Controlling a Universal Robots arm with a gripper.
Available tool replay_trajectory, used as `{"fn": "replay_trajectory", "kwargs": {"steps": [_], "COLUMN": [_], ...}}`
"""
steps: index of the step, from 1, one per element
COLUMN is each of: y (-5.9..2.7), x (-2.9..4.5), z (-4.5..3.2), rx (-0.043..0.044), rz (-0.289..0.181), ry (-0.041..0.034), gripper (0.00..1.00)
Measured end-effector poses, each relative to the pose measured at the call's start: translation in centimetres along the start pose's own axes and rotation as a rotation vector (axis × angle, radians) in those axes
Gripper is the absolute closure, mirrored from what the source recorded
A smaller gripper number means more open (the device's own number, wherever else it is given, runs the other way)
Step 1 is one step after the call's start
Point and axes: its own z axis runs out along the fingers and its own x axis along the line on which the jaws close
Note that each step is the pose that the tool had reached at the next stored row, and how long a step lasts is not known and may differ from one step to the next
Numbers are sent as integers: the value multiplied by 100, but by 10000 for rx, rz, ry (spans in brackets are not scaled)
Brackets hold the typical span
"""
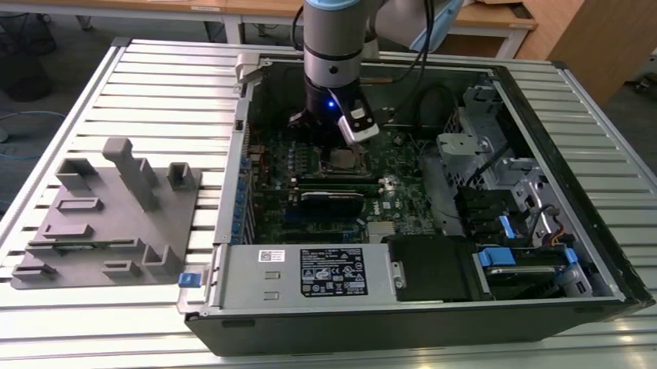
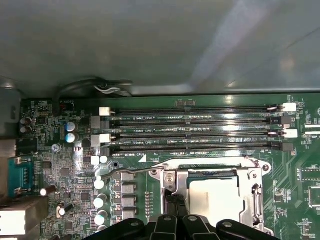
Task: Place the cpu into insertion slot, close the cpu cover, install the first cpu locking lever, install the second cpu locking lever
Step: 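Close the cpu cover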
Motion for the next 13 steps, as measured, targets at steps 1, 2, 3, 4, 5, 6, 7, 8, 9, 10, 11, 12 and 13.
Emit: {"fn": "replay_trajectory", "kwargs": {"steps": [1,2,3,4,5,6,7,8,9,10,11,12,13], "y": [0,0,1,1,1,2,2,3,3,4,4,4,4], "x": [0,0,-1,-1,-2,-2,-2,-3,-3,-4,-4,-4,-4], "z": [-11,-21,-32,-45,-58,-72,-86,-99,-112,-123,-133,-137,-137], "rx": [1,2,2,2,3,3,2,2,2,3,3,3,1], "rz": [0,0,0,0,0,0,0,0,0,0,0,0,0], "ry": [1,1,1,1,2,2,2,1,1,2,2,2,0], "gripper": [89,89,89,89,89,89,89,89,89,89,89,89,89]}}
